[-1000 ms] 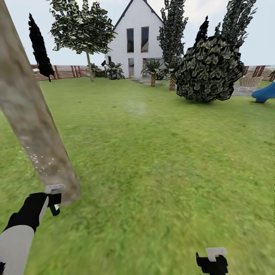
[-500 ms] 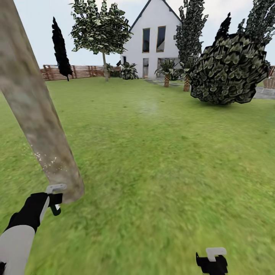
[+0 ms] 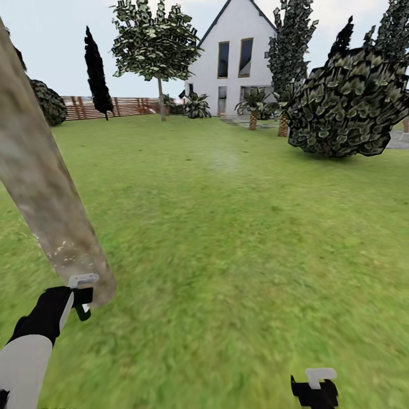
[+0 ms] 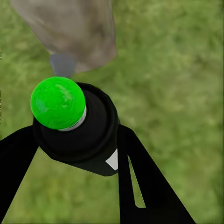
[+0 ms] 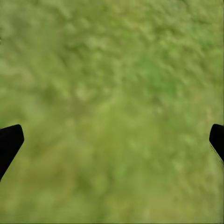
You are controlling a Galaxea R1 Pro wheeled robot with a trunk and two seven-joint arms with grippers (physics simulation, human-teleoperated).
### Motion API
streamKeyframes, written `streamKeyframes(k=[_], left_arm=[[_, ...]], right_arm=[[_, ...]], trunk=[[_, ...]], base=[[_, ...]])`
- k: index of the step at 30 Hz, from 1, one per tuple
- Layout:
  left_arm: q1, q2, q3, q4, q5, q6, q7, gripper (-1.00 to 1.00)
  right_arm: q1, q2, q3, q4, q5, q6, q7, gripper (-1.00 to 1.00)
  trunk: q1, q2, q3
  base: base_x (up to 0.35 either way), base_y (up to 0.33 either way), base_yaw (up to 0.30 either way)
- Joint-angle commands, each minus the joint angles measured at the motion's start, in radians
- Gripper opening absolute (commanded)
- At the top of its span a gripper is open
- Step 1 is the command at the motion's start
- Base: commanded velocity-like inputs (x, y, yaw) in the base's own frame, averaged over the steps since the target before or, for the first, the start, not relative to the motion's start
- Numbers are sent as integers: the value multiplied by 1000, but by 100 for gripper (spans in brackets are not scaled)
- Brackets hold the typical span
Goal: In the garden, pick up the pesticide atomizer on the floor and spray pesticide onto both trees until each tree trunk is fully covered.
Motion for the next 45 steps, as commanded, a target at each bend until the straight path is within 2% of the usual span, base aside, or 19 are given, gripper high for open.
streamKeyframes(k=[1,13,16,18,20,22,26,28,29,31,38,43,45], left_arm=[[-1,-1,4,-1,-11,4,-10,-100],[-1,-2,8,-14,-10,6,-9,-100],[-9,-1,0,-107,-11,19,-8,-100],[-14,2,-3,-150,-12,66,-9,-100],[-58,3,-5,-164,-12,106,-22,-100],[-113,10,-6,-163,-16,115,-42,-100],[-227,6,-8,-155,-18,141,-48,-100],[-250,7,-50,-155,-19,185,-48,-100],[-256,11,-91,-157,-17,206,-48,-100],[-249,12,-100,-162,-18,208,-48,-100],[-242,8,-104,-164,-15,204,-48,-100],[-242,3,-93,-161,-11,201,-50,-100],[-241,5,-91,-153,2,201,-51,-100]], right_arm=[[-1,0,-7,2,11,-4,-4,100],[-1,1,-7,2,11,-4,-3,100],[-1,0,-7,2,11,-4,-3,100],[-1,0,-7,2,11,-4,-3,100],[-1,0,-7,2,11,-3,-3,100],[-1,0,-7,2,11,-3,-3,100],[-1,-1,-7,1,11,-3,-3,100],[-1,-3,-7,1,11,-3,-3,100],[-1,-4,-7,0,11,-3,-3,100],[-1,-5,-7,0,11,-3,-3,100],[-1,-3,-7,0,11,-3,-3,100],[-1,-3,-7,0,11,-3,-3,100],[-1,-3,-7,0,11,-3,-3,100]], trunk=[[0,0,-1],[0,0,-1],[0,0,-1],[0,0,-1],[0,0,-1],[0,0,-1],[0,0,-1],[0,0,-1],[0,0,-1],[0,0,-1],[0,0,-1],[0,0,-1],[0,0,-1]], base=[[176,-231,264],[73,-237,274],[6,-21,275],[1,-3,275],[0,0,275],[0,0,275],[0,0,153],[0,0,15],[0,0,2],[0,0,0],[39,-131,0],[92,-261,0],[98,-262,0]])
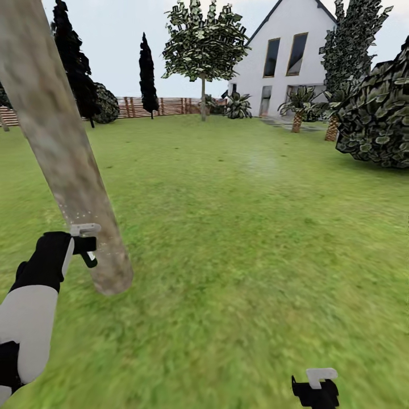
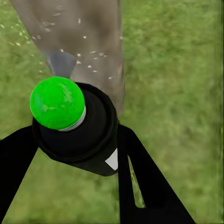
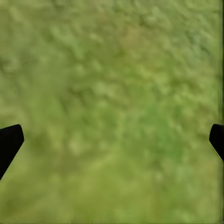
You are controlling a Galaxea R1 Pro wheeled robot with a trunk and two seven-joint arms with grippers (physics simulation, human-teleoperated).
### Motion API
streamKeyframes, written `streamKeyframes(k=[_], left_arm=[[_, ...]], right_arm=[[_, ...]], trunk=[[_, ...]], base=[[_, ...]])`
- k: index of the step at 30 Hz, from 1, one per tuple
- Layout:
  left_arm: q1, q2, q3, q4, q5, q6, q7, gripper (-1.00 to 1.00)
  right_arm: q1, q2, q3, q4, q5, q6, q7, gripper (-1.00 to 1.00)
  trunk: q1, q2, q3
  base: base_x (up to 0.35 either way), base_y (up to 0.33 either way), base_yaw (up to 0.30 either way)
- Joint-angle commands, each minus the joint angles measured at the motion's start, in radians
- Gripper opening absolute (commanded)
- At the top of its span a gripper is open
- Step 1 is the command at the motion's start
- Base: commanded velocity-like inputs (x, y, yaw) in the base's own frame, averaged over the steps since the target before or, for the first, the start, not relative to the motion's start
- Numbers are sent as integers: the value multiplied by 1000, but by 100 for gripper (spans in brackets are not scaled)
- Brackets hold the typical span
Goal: In the garden, pick up the pesticide atomizer on the floor and spray pesticide onto both trees until each tree trunk is fully covered.
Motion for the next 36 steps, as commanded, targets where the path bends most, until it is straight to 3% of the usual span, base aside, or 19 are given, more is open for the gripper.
streamKeyframes(k=[1,7,10,18,24,29,36], left_arm=[[-1,1,2,1,-1,3,-10,-100],[25,12,9,5,6,-1,-4,-100],[53,52,33,5,6,-1,-2,-100],[55,25,27,6,13,2,-6,-100],[55,25,31,6,13,2,-7,-100],[117,34,34,6,8,0,-9,-100],[126,26,34,-6,11,0,-5,-100]], right_arm=[[-1,0,-6,2,11,-4,-4,100],[-1,1,-6,2,11,-4,-4,100],[-1,1,-6,2,11,-4,-4,100],[-1,1,-6,2,11,-4,-4,100],[-1,3,-6,2,11,-4,-4,100],[-1,3,-6,2,11,-4,-4,100],[-1,3,-6,2,11,-4,-3,100]], trunk=[[0,0,-1],[0,0,-1],[0,0,-1],[0,0,-1],[0,0,-1],[0,0,-1],[0,0,-1]], base=[[100,-262,0],[125,-259,170],[184,-235,274],[190,-231,62],[45,-263,82],[12,-272,271],[163,-248,160]])
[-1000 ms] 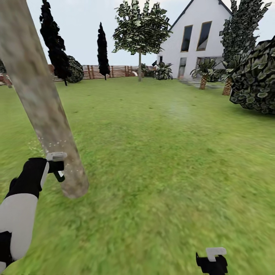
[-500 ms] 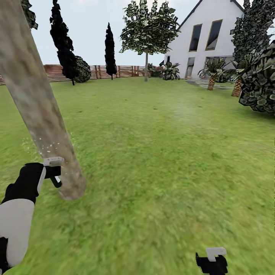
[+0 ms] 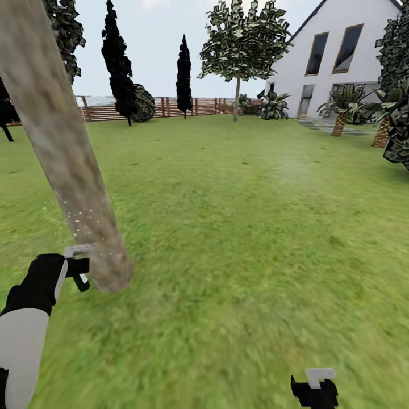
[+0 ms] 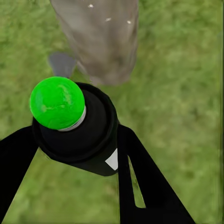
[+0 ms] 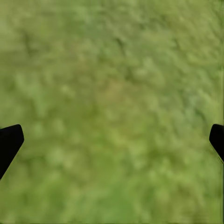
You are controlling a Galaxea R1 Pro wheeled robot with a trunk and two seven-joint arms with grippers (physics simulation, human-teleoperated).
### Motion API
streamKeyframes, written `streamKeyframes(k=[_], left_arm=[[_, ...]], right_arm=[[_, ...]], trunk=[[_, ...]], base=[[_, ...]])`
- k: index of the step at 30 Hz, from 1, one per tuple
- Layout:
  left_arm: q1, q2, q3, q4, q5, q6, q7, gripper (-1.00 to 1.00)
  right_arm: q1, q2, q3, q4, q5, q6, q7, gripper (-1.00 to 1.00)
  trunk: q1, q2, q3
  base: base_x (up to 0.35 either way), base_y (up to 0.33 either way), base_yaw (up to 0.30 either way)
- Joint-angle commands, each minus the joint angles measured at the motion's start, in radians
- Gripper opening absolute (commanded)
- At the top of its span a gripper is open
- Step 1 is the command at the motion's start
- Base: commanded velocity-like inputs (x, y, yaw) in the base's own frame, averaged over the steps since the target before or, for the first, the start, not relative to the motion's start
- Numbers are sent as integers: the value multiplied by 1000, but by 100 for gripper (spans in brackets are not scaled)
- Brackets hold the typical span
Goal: In the garden, pick up the pesticide atomizer on the floor and spray pesticide onto both trees until each tree trunk is fully covered.
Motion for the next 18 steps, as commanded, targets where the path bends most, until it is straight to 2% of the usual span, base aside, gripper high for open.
streamKeyframes(k=[1,6,12,18], left_arm=[[-1,0,3,-3,-10,4,-10,-100],[-1,0,3,-6,-10,4,-8,-100],[-1,0,3,-5,-10,4,-6,-100],[-1,0,3,-5,-10,4,-5,-100]], right_arm=[[-1,0,-6,2,11,-4,-4,100],[-1,0,-6,2,11,-4,-3,100],[-1,0,-6,4,11,-4,-5,100],[-1,1,-6,4,11,-4,-4,100]], trunk=[[0,0,-1],[0,0,-1],[0,0,-1],[0,0,-1]], base=[[229,-200,5],[224,-196,1],[90,-261,3],[100,-268,231]])
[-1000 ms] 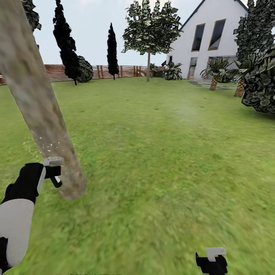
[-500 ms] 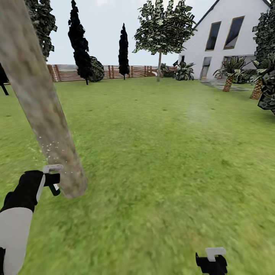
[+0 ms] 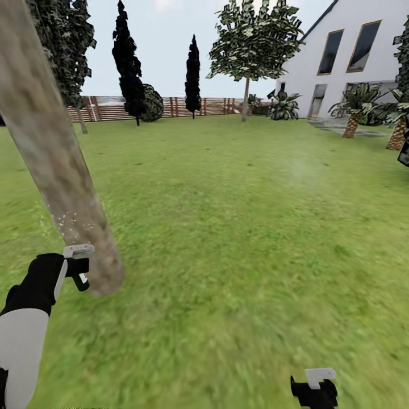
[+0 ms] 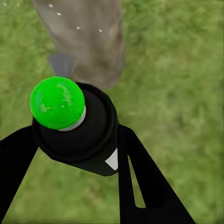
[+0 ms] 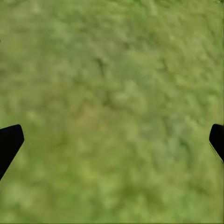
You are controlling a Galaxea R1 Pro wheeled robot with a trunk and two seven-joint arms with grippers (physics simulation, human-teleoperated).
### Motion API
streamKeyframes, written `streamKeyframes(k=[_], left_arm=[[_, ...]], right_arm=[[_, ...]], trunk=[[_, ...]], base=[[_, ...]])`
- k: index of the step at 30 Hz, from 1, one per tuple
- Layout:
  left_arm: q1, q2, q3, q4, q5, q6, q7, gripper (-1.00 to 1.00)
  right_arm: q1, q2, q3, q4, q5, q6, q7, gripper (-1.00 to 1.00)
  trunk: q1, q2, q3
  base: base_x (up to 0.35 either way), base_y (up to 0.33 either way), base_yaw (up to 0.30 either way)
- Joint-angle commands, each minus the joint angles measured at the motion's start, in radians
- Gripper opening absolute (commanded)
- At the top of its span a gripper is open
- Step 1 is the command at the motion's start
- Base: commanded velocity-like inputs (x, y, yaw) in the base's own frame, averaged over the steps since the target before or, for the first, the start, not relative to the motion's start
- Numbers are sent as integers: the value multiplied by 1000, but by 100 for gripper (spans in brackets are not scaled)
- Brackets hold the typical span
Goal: In the garden, pick up the pesticide atomizer on the floor and spray pesticide onto both trees until each tree trunk is fully covered.
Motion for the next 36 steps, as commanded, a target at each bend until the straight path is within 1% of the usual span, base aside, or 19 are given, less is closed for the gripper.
streamKeyframes(k=[1,4,14,16,20,22,27,29,33,35,36], left_arm=[[-1,-1,2,-1,-11,4,-9,-100],[-1,-1,2,-2,-11,4,-7,-100],[-1,0,1,-2,-13,4,-2,-100],[-1,8,3,8,-16,1,-2,-100],[27,41,37,12,-20,-2,-3,-100],[46,38,34,13,-15,-7,-3,-100],[51,23,31,12,-12,-8,-12,-100],[51,24,33,9,-14,-9,-9,-100],[55,37,38,4,-23,-10,-3,-100],[57,37,34,3,-24,-10,-3,-100],[57,32,28,2,-23,-10,-2,-100]], right_arm=[[-1,0,-7,2,11,-4,-5,100],[-1,-1,-7,2,11,-4,-4,100],[-1,-3,-7,2,12,-4,-4,100],[-1,-3,-7,1,12,-4,-4,100],[-1,-2,-7,1,12,-4,-4,100],[-1,-2,-7,2,11,-4,-4,100],[-1,-2,-7,2,12,-4,-4,100],[-1,-2,-7,2,12,-4,-4,100],[-1,-2,-7,2,12,-4,-4,100],[-1,-2,-7,2,11,-4,-4,100],[-1,-2,-7,2,12,-4,-4,100]], trunk=[[0,0,-1],[0,0,-1],[0,0,-1],[0,0,-1],[0,0,-1],[0,0,-1],[0,0,-1],[0,0,-1],[0,0,-1],[0,0,-1],[0,0,-1]], base=[[146,-268,272],[159,-261,142],[205,-226,4],[212,-222,0],[208,-222,90],[192,-222,262],[190,-222,274],[189,-222,183],[189,-222,21],[189,-222,2],[189,-222,0]])
